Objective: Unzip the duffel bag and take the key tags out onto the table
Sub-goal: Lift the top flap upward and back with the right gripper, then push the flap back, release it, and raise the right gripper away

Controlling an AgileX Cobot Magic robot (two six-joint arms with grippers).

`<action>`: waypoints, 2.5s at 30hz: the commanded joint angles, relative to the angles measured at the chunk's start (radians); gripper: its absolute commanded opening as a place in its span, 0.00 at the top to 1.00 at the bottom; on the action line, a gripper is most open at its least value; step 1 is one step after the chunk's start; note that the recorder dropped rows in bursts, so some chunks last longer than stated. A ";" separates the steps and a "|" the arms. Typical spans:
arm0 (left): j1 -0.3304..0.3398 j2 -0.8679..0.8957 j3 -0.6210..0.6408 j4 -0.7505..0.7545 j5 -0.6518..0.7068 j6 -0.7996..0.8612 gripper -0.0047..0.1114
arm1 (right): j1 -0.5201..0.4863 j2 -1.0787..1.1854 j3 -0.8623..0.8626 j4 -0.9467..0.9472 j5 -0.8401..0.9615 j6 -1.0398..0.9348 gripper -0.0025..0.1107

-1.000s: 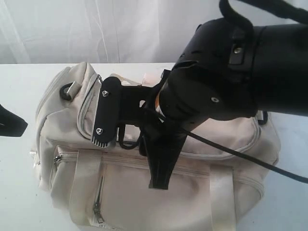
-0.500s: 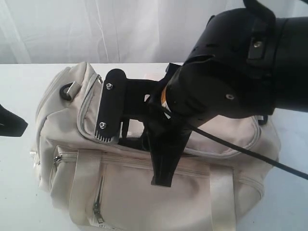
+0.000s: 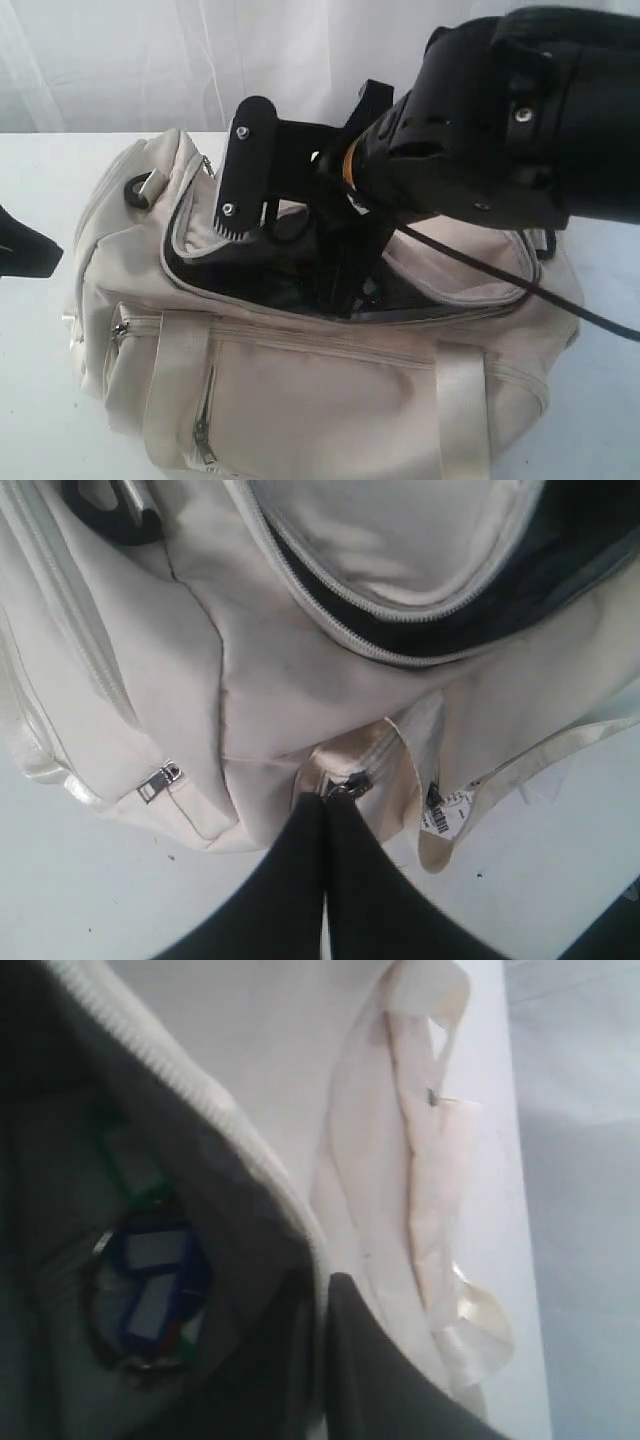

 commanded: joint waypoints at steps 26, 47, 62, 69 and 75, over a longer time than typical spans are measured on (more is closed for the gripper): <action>-0.003 -0.008 0.006 -0.130 0.050 0.083 0.96 | -0.409 0.550 -0.601 -0.165 -0.250 0.164 0.56; -0.003 -0.008 0.006 -0.212 0.085 0.156 0.96 | -0.407 0.395 -0.664 -0.131 0.085 0.377 0.26; -0.003 -0.008 0.006 -0.229 0.087 0.163 0.96 | -0.407 0.529 -0.676 0.004 0.166 0.381 0.23; -0.003 -0.008 0.006 -0.266 0.087 0.194 0.96 | -0.418 0.630 -0.814 0.211 0.306 0.261 0.23; -0.003 -0.008 0.006 -0.273 0.093 0.210 0.96 | -0.427 0.625 -0.912 0.297 0.266 0.222 0.23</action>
